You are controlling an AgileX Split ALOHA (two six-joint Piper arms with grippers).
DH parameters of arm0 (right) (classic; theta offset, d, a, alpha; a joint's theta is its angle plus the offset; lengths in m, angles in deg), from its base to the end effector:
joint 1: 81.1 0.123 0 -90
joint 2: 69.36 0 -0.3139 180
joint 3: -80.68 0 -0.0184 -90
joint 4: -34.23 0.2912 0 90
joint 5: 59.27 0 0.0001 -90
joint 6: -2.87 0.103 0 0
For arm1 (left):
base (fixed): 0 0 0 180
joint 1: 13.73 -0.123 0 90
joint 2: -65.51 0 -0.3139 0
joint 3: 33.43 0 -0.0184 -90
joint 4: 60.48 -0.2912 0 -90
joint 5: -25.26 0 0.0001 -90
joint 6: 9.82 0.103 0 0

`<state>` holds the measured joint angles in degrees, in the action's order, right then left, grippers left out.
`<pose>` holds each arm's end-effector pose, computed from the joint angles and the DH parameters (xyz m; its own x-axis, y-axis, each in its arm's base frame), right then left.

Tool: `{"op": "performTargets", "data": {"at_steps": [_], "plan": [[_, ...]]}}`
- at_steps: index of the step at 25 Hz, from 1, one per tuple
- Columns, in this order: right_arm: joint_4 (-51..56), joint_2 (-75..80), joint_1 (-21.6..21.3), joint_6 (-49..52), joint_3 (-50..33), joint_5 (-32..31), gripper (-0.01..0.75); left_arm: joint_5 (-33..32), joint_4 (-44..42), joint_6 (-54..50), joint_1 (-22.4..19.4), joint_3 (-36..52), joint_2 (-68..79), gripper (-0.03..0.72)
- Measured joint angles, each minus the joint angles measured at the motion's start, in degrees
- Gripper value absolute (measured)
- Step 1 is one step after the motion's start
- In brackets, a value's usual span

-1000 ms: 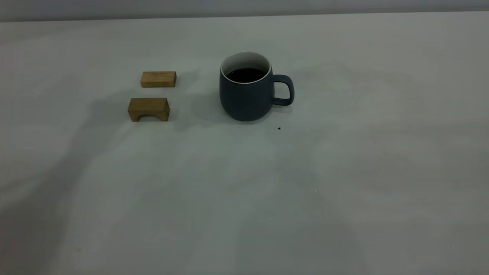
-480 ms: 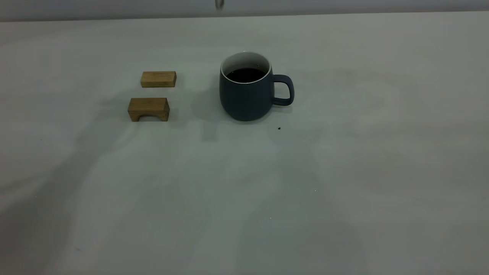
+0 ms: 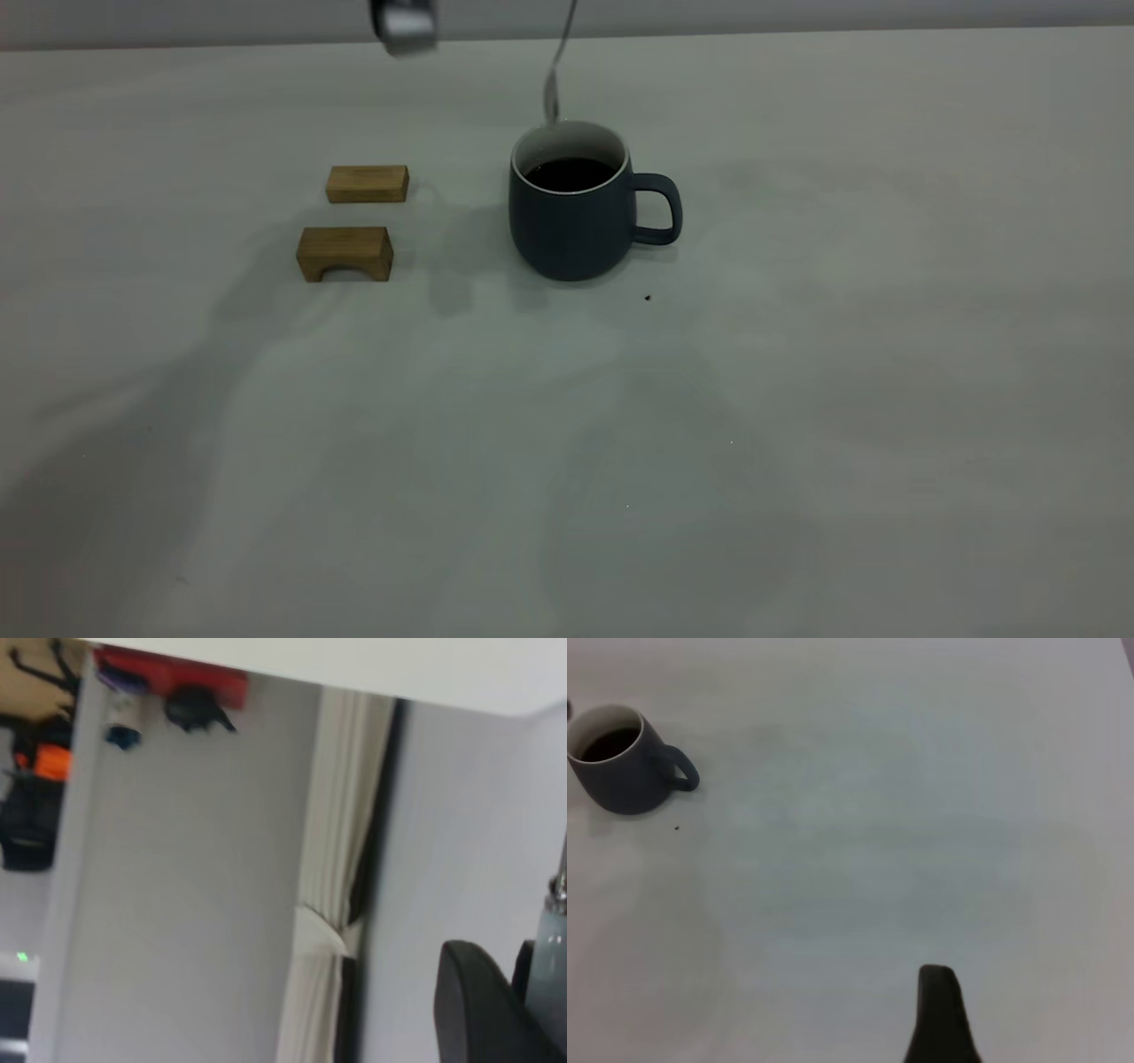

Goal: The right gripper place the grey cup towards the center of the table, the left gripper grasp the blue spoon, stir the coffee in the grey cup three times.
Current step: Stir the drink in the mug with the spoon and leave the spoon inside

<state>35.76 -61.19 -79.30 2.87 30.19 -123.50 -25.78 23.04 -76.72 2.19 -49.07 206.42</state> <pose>0.0148 0.0029 0.2788 -0.5432 -0.0055 -0.8396 -0.0453 0.9987 0.0228 0.4971 -0.2246 0.1231 0.1568 -0.4076 0.8996 -0.9597 -0.2778 0.0414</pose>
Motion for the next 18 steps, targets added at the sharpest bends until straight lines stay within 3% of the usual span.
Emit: {"op": "performTargets", "data": {"at_steps": [7,18], "plan": [[0.0,0.0,0.0,0.0,0.0,0.0,0.592,2.8,13.3,15.6,-0.1,0.0,6.5,0.127],[0.0,0.0,0.0,0.0,0.0,0.0,0.592,0.9,14.3,18.2,-0.1,0.0,11.3,0.127]]}}
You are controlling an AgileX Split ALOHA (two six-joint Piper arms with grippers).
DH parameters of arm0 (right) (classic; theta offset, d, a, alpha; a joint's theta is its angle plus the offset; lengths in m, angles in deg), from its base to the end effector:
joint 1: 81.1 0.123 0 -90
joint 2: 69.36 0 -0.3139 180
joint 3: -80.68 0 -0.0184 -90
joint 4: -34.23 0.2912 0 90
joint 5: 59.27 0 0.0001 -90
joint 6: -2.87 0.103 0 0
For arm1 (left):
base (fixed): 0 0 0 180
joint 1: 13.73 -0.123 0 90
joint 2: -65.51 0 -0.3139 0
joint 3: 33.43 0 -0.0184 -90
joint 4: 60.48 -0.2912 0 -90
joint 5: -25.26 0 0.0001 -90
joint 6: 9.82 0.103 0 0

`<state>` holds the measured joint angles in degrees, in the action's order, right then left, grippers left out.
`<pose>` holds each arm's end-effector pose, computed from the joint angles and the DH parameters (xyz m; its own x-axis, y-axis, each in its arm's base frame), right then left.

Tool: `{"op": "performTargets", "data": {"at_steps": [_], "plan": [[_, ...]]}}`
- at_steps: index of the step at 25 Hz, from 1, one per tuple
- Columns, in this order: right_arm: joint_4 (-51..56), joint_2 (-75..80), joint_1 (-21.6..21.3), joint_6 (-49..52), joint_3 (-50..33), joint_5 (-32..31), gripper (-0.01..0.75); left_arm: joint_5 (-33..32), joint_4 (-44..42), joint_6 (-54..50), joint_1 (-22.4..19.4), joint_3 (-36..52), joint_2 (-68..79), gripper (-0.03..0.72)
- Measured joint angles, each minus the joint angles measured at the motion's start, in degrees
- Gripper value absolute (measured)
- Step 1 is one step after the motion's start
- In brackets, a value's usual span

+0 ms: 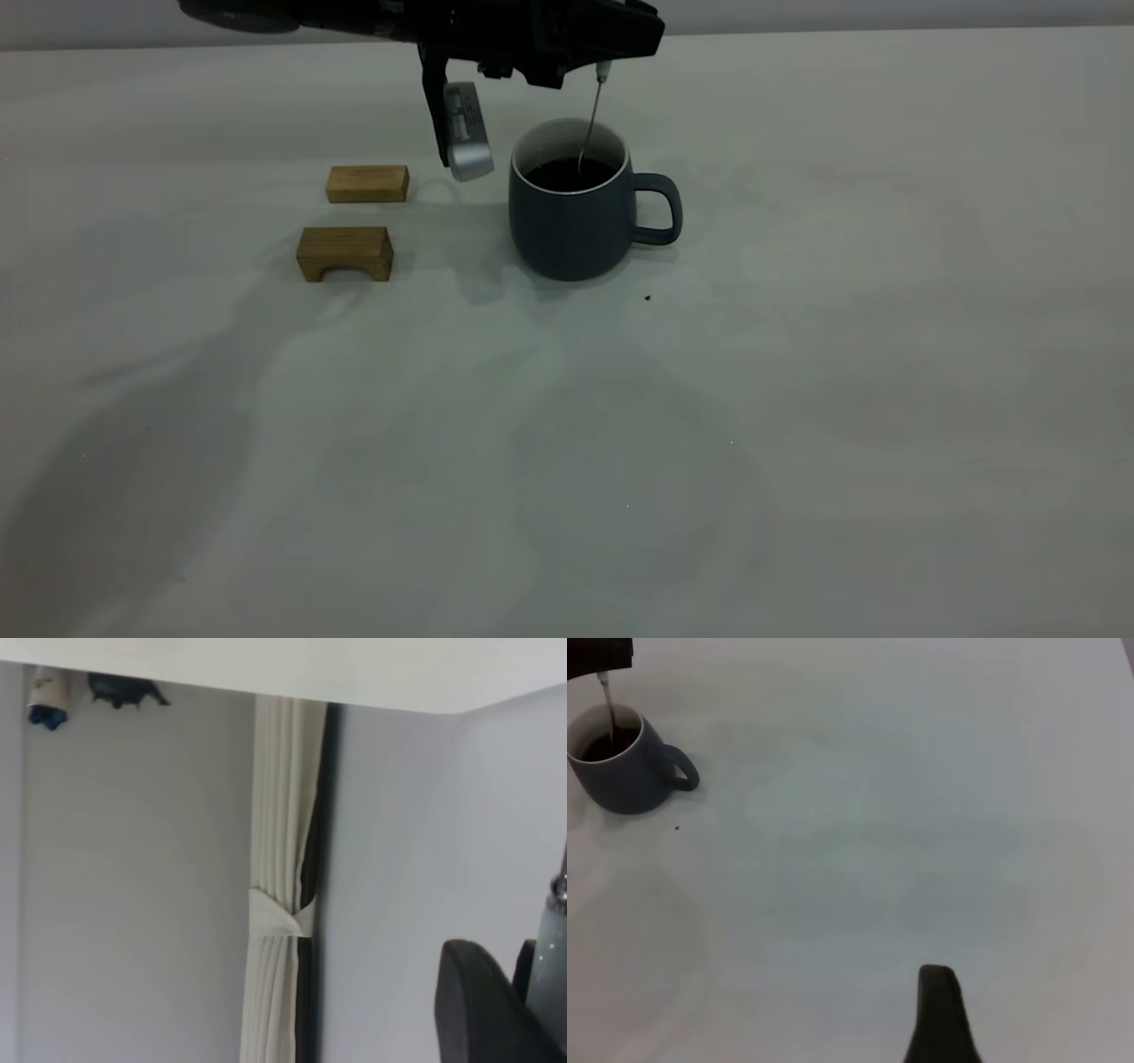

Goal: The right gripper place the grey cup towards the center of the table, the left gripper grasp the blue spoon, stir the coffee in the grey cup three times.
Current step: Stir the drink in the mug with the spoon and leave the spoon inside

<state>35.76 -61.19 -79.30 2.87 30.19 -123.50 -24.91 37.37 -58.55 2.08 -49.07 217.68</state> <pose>0.0148 0.0029 0.2788 -0.5432 -0.0055 -0.8396 -0.0453 0.9987 0.0228 0.5025 -0.2238 0.0305 0.1388 -0.3676 0.9196 -0.9469 -0.3212 0.0146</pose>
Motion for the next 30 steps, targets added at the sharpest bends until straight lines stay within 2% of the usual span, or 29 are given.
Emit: {"op": "performTargets", "data": {"at_steps": [5,10,19,25,30], "plan": [[0.0,0.0,0.0,0.0,0.0,0.0,0.592,0.5,-0.6,0.1,-1.7,0.0,0.9,0.127],[0.0,0.0,0.0,0.0,0.0,0.0,0.592,3.9,0.2,0.3,-2.6,-0.1,1.1,0.127],[0.0,0.0,0.0,0.0,0.0,0.0,0.592,4.6,1.3,0.4,0.6,-1.9,4.4,0.127],[0.0,0.0,0.0,0.0,0.0,0.0,0.592,1.0,-3.5,0.4,1.1,-2.2,4.5,0.127],[0.0,0.0,0.0,0.0,0.0,0.0,0.592,-0.7,-7.3,0.4,-1.4,-2.2,4.5,0.127]]}}
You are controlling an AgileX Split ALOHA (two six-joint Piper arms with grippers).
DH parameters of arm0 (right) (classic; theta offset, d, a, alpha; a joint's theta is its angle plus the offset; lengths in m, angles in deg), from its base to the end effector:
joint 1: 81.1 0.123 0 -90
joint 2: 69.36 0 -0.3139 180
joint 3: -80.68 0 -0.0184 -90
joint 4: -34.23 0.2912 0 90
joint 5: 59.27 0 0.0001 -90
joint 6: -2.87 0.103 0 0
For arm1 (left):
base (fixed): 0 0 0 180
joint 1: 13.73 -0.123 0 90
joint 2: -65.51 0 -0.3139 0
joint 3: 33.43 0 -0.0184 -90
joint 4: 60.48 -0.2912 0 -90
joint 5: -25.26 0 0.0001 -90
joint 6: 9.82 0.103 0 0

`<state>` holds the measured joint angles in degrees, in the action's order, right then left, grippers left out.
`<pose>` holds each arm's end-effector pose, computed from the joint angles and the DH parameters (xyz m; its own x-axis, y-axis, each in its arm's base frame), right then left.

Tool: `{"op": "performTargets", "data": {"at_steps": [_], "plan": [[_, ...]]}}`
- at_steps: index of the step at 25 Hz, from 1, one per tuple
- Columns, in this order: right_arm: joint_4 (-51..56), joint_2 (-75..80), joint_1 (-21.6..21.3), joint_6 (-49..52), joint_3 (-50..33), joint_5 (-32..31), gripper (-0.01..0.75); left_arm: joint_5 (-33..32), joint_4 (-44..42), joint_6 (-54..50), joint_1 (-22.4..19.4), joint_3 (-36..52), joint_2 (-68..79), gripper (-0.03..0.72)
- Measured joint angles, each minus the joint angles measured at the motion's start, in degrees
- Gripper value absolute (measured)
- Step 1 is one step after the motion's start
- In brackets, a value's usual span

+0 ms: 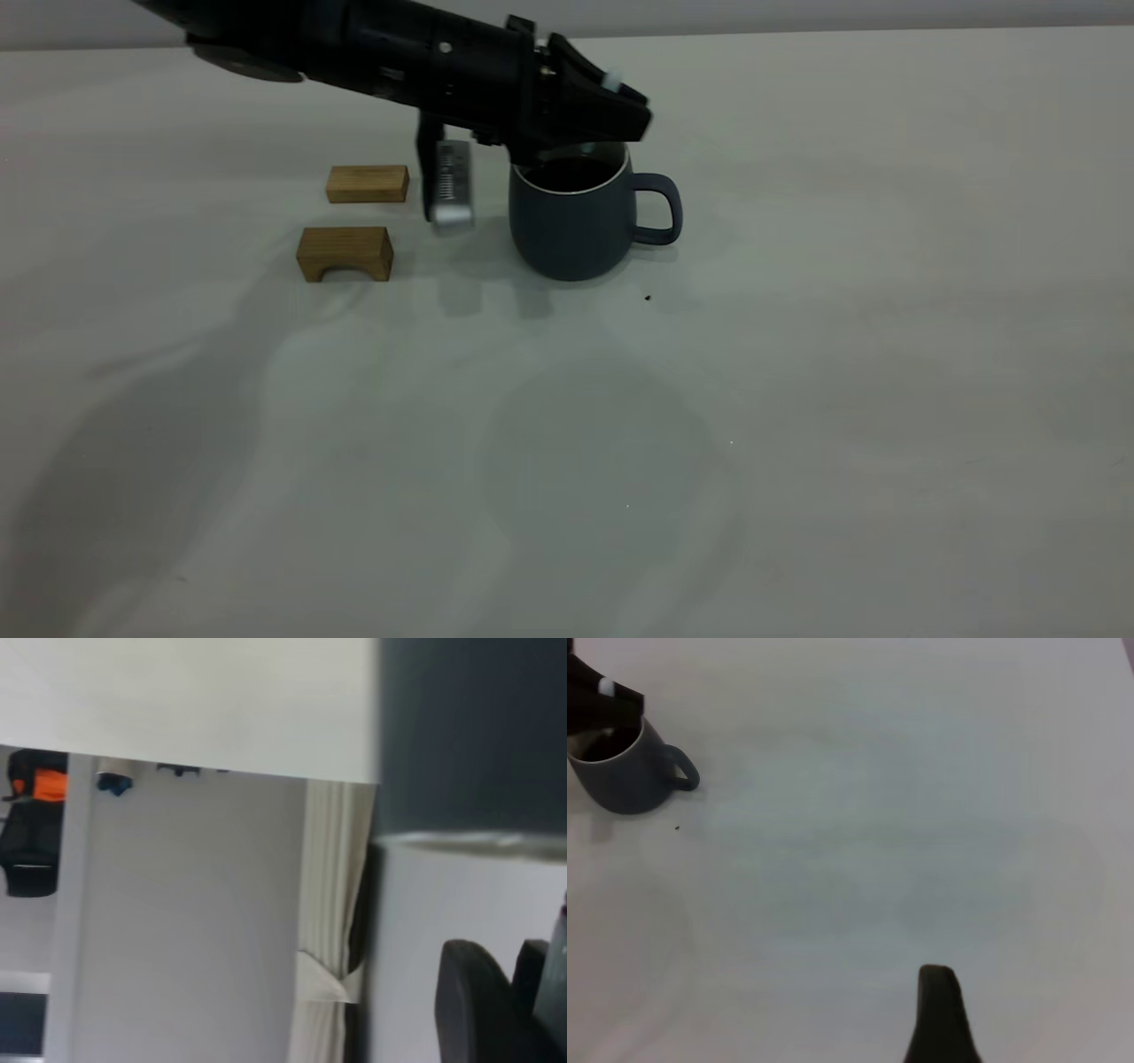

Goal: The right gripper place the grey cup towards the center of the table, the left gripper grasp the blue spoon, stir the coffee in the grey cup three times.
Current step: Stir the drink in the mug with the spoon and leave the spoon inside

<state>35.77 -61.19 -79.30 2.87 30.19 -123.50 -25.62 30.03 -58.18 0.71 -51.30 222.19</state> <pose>0.0148 0.0030 0.2788 -0.5432 -0.0054 -0.8396 -0.0454 0.9987 0.0230 0.5002 -0.2114 -0.0081 0.1157 -0.4558 0.8825 -0.9700 -0.2432 0.0015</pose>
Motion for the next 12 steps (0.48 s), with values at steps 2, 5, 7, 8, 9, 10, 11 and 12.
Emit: {"op": "performTargets", "data": {"at_steps": [2,5,7,8,9,10,11,12], "plan": [[0.0,0.0,0.0,0.0,0.0,0.0,0.592,0.5,1.0,0.0,-0.9,-0.1,0.0,0.127],[0.0,0.0,0.0,0.0,0.0,0.0,0.592,2.1,5.3,0.1,-1.2,-0.1,0.0,0.126],[0.0,0.0,0.0,0.0,0.0,0.0,0.592,3.6,7.5,0.2,-0.7,-0.2,0.0,0.126],[0.0,0.0,0.0,0.0,0.0,0.0,0.592,4.6,8.0,0.3,-0.4,-0.4,0.0,0.126],[0.0,0.0,0.0,0.0,0.0,0.0,0.592,5.6,8.3,0.3,0.2,-0.4,0.0,0.126],[0.0,0.0,0.0,0.0,0.0,0.0,0.592,6.3,8.3,0.3,0.8,-0.5,0.0,0.126],[0.0,0.0,0.0,0.0,0.0,0.0,0.592,6.7,8.4,0.3,1.5,-0.5,0.0,0.126],[0.0,0.0,0.0,0.0,0.0,0.0,0.592,6.7,8.4,0.3,1.9,-0.5,0.0,0.126]]}}
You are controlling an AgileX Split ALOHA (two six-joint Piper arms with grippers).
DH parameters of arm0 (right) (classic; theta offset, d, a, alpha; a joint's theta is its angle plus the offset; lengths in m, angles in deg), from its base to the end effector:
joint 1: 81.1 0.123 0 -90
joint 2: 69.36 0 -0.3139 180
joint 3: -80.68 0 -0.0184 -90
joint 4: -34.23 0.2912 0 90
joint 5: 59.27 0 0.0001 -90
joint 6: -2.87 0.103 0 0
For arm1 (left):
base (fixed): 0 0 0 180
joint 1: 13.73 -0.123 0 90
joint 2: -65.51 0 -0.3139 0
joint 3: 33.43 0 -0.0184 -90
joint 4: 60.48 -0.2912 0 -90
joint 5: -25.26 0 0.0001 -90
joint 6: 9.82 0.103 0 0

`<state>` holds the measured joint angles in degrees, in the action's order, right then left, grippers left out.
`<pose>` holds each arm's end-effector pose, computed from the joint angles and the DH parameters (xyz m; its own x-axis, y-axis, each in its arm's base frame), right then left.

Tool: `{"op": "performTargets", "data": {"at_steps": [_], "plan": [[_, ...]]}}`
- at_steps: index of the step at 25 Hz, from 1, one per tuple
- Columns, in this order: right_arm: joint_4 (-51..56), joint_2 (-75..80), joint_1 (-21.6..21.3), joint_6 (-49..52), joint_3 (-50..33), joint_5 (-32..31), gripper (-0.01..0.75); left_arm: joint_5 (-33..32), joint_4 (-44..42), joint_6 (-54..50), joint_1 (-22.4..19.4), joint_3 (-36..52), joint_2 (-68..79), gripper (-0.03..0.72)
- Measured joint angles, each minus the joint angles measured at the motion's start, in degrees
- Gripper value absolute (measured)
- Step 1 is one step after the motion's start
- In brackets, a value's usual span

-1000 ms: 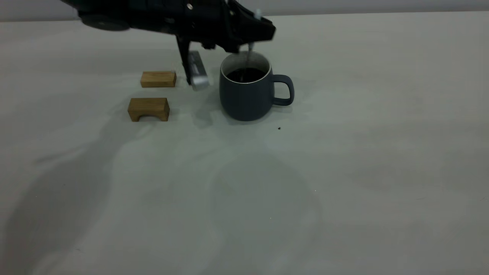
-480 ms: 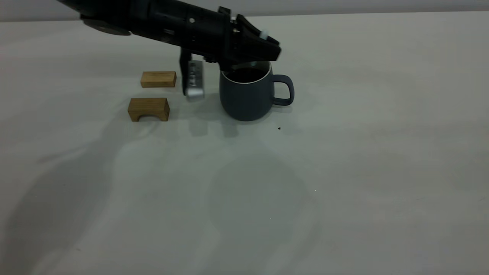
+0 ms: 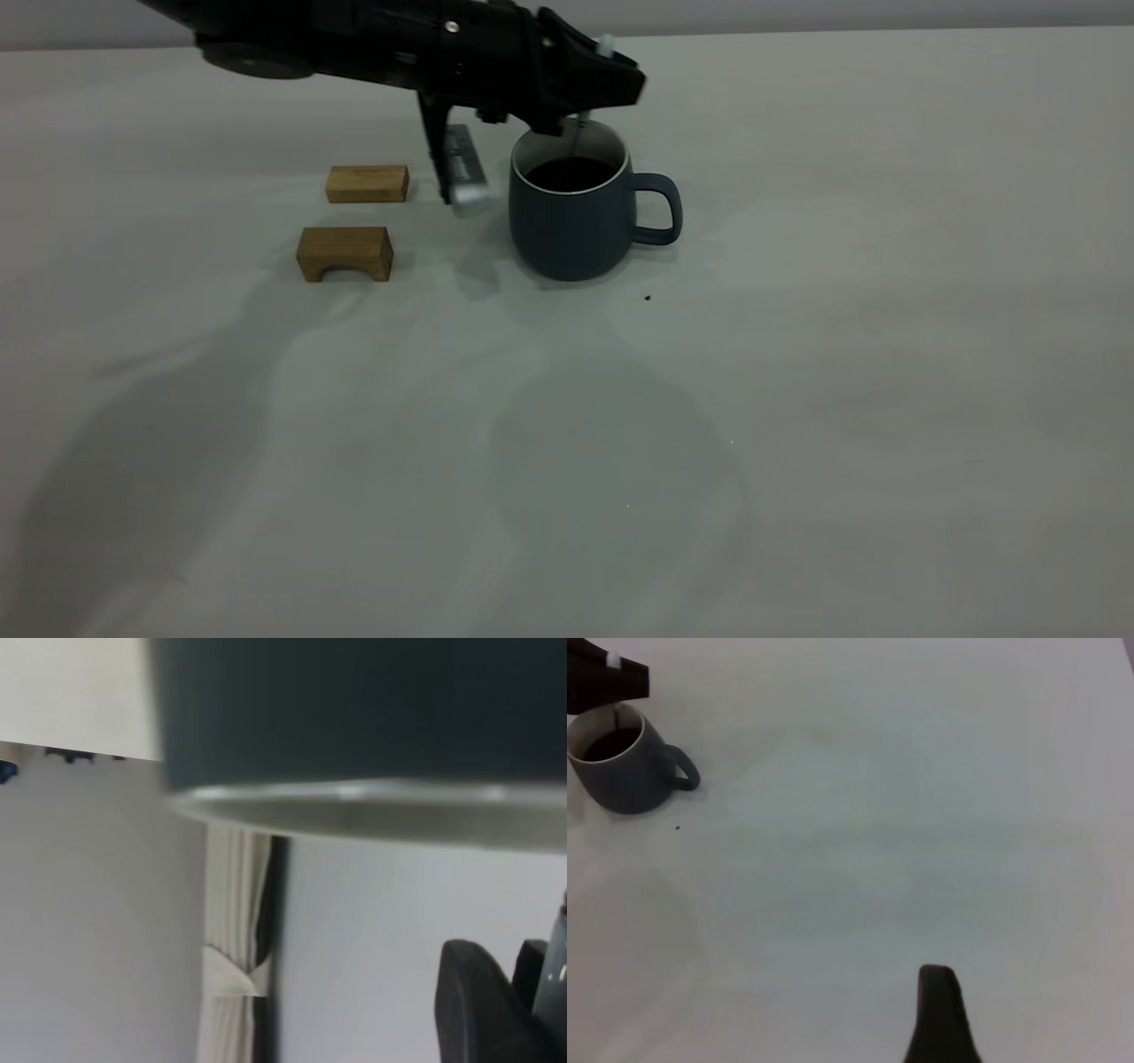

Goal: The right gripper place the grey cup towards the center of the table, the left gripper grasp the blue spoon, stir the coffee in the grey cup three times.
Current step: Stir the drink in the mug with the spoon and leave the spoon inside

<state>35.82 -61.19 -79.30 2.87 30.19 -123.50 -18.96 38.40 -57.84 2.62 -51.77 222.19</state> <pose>0.0148 0.0030 0.2788 -0.5432 -0.0050 -0.8396 -0.0458 0.9987 0.0237 0.5105 -0.2238 -0.0058 0.1810 -0.4271 0.8859 -0.9227 -0.3855 0.0027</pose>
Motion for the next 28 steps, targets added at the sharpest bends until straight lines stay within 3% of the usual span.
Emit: {"op": "performTargets", "data": {"at_steps": [4,9,15,22,28], "plan": [[0.0,0.0,0.0,0.0,0.0,0.0,0.592,-4.0,-1.3,0.0,0.8,0.0,0.0,0.126],[0.0,0.0,0.0,0.0,0.0,0.0,0.592,-10.5,-7.1,-0.3,-1.2,-0.1,0.0,0.126],[0.0,0.0,0.0,0.0,0.0,0.0,0.592,-6.0,-5.1,-0.3,-3.8,-0.1,0.0,0.126],[0.0,0.0,0.0,0.0,0.0,0.0,0.592,0.7,0.0,3.7,-0.2,-0.8,0.1,0.126],[0.0,0.0,0.0,0.0,0.0,0.0,0.592,-4.4,-2.3,4.0,1.4,-0.8,0.6,0.126]]}}
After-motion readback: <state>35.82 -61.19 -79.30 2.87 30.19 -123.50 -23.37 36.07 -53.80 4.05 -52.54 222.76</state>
